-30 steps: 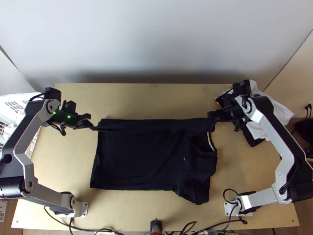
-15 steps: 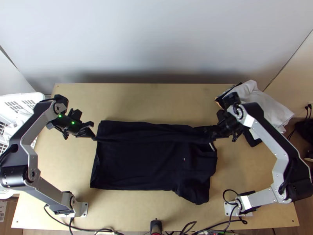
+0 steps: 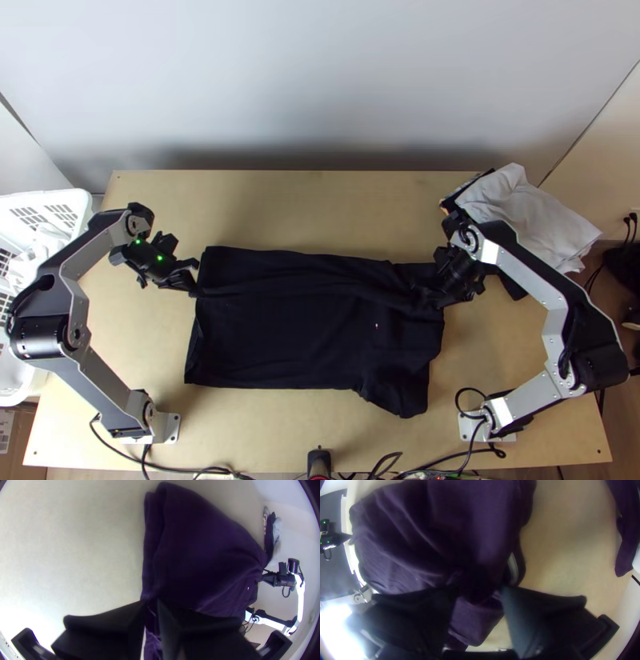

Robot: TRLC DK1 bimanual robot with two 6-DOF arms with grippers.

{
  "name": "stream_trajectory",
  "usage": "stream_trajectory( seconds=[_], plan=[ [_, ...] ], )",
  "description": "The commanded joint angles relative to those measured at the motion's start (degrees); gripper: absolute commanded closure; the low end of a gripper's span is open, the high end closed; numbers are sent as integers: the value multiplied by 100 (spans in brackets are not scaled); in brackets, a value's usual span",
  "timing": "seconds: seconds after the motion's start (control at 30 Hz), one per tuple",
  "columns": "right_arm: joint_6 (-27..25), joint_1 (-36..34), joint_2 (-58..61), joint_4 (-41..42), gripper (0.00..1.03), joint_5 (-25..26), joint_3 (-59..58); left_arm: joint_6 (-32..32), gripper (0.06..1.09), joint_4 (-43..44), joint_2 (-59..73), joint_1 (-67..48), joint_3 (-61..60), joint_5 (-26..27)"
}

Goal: Fold the t-shirt

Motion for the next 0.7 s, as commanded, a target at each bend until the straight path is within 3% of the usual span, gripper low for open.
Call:
stream_trajectory(
  seconds=[0.0, 0.2, 0.47, 0.67],
  plan=[
    [29, 47, -9, -119, 4, -5, 14, 113, 58, 119, -124, -94, -22, -50],
    [47, 258, -405, -734, 4, -5, 357, 192, 14, 374, -932, -120, 39, -23],
    [319, 865, -1222, -1718, 5, -40, 1368, 403, 12, 181, -2488, -269, 4, 363],
    [161, 1664, -1829, -1639, 5, -198, 638, 597, 12, 278, -3217, -313, -672, 372]
  ],
)
